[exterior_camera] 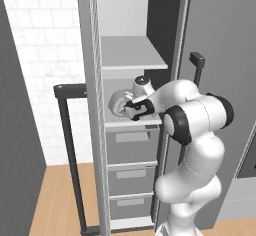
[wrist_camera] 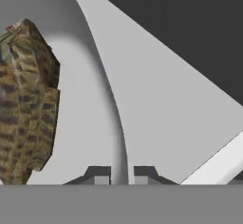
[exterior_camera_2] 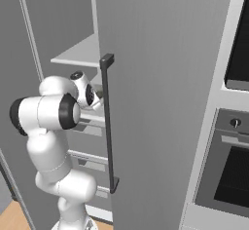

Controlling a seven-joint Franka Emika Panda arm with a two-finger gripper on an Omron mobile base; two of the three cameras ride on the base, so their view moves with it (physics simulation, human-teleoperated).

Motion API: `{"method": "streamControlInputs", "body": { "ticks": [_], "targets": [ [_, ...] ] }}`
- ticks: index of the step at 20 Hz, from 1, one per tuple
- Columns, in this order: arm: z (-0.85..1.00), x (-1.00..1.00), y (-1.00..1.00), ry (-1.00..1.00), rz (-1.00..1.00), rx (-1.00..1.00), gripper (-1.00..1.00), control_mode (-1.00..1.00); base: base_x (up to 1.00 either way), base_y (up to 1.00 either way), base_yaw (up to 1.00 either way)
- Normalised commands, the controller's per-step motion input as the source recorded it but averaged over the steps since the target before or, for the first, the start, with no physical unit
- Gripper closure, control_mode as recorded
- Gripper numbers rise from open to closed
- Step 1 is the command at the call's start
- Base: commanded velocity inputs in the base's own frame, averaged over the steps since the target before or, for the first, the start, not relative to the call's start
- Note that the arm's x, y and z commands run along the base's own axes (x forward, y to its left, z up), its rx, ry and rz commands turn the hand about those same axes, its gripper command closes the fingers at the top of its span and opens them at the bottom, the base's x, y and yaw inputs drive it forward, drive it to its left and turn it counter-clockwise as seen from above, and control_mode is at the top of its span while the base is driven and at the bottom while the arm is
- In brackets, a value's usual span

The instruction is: Take the meat container that has the fish and place it on the second highest rack of the freezer. Then take the vegetable container that has the carrot and eggplant and place it on the highest rack of the freezer.

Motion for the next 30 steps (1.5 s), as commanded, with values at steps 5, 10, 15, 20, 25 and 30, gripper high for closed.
{"method": "streamControlInputs", "body": {
  "ticks": [5, 10, 15, 20, 25, 30],
  "targets": [
    [-0.45, 0.14, 0.00, 0.00, -0.04, -0.01, 1.00, -1.00, 0.00, 0.00, 0.00],
    [0.01, 0.01, 0.01, 0.00, 0.00, -0.01, -1.00, -1.00, 0.00, 0.00, 0.00],
    [0.04, 0.12, 0.02, 0.00, 0.00, -0.01, -1.00, -1.00, 0.00, 0.00, 0.00],
    [0.17, 0.15, -0.01, -0.03, 0.00, 0.01, -1.00, -1.00, 0.00, 0.00, 0.00],
    [0.62, -0.44, -0.06, -0.18, 0.00, 0.05, -1.00, -1.00, 0.00, 0.00, 0.00],
    [0.50, -0.85, 0.00, -0.12, 0.06, 0.00, -1.00, -1.00, 0.00, 0.00, 0.00]
  ]
}}
